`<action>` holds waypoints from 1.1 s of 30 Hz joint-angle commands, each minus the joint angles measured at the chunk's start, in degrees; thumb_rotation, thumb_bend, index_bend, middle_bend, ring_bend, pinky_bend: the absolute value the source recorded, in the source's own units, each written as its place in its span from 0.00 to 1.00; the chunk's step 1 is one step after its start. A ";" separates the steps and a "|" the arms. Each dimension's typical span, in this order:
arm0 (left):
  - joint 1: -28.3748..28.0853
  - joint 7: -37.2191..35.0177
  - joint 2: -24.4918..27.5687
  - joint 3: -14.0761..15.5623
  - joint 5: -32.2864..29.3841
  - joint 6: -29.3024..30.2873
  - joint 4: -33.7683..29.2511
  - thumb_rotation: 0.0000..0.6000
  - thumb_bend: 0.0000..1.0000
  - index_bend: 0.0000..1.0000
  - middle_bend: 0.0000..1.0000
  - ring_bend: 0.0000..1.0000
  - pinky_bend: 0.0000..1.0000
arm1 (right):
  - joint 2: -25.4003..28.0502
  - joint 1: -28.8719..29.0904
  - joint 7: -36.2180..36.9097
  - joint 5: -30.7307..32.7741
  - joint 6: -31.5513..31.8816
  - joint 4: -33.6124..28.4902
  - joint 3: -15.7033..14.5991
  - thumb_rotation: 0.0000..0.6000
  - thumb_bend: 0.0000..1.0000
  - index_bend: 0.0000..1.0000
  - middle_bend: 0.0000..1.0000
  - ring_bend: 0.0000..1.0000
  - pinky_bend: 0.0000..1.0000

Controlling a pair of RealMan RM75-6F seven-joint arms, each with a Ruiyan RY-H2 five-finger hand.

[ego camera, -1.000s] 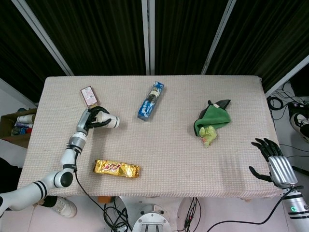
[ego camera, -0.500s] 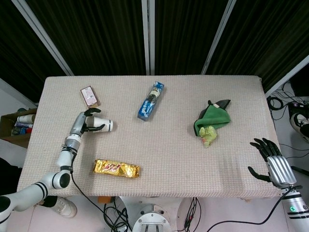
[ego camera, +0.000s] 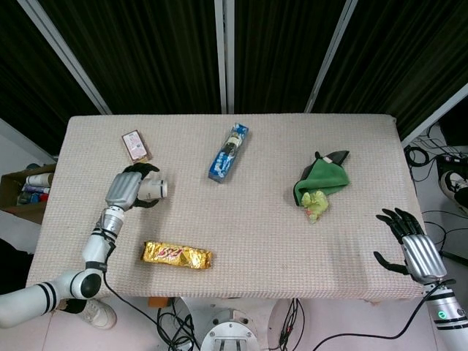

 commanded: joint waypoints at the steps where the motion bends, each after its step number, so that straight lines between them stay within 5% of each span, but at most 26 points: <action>1: -5.44 19.71 -3.38 2.39 -8.93 2.27 -1.69 1.00 0.17 0.24 0.19 0.13 0.17 | -0.06 -0.13 0.21 0.12 0.08 0.20 -0.06 1.00 0.21 0.17 0.12 0.01 0.08; 9: -10.55 39.84 -11.27 3.34 -19.76 9.10 3.65 1.00 0.17 0.28 0.22 0.13 0.17 | 0.04 -0.88 1.34 0.56 0.84 1.04 -0.18 1.00 0.21 0.17 0.12 0.01 0.08; 16: -12.18 44.97 -14.72 2.73 -22.29 11.53 8.05 1.00 0.18 0.35 0.29 0.15 0.17 | -0.40 -0.99 2.27 0.66 0.74 1.93 -0.26 1.00 0.21 0.17 0.12 0.01 0.08; 22: -12.55 46.88 -15.81 3.46 -21.28 12.26 12.15 1.00 0.32 0.43 0.42 0.25 0.18 | -0.52 -1.22 2.77 0.85 0.87 2.36 -0.28 1.00 0.21 0.17 0.12 0.01 0.08; 27: -10.46 36.85 -14.33 1.75 -17.44 11.44 10.49 1.00 0.35 0.48 0.50 0.33 0.20 | -0.68 -1.41 3.09 0.78 1.12 2.67 -0.32 1.00 0.21 0.17 0.12 0.01 0.08; 33: -4.27 -0.78 -14.09 -4.29 -6.64 10.40 9.27 1.00 0.34 0.47 0.47 0.33 0.20 | -0.70 -1.54 3.08 0.66 1.41 2.73 -0.29 1.00 0.21 0.17 0.12 0.01 0.08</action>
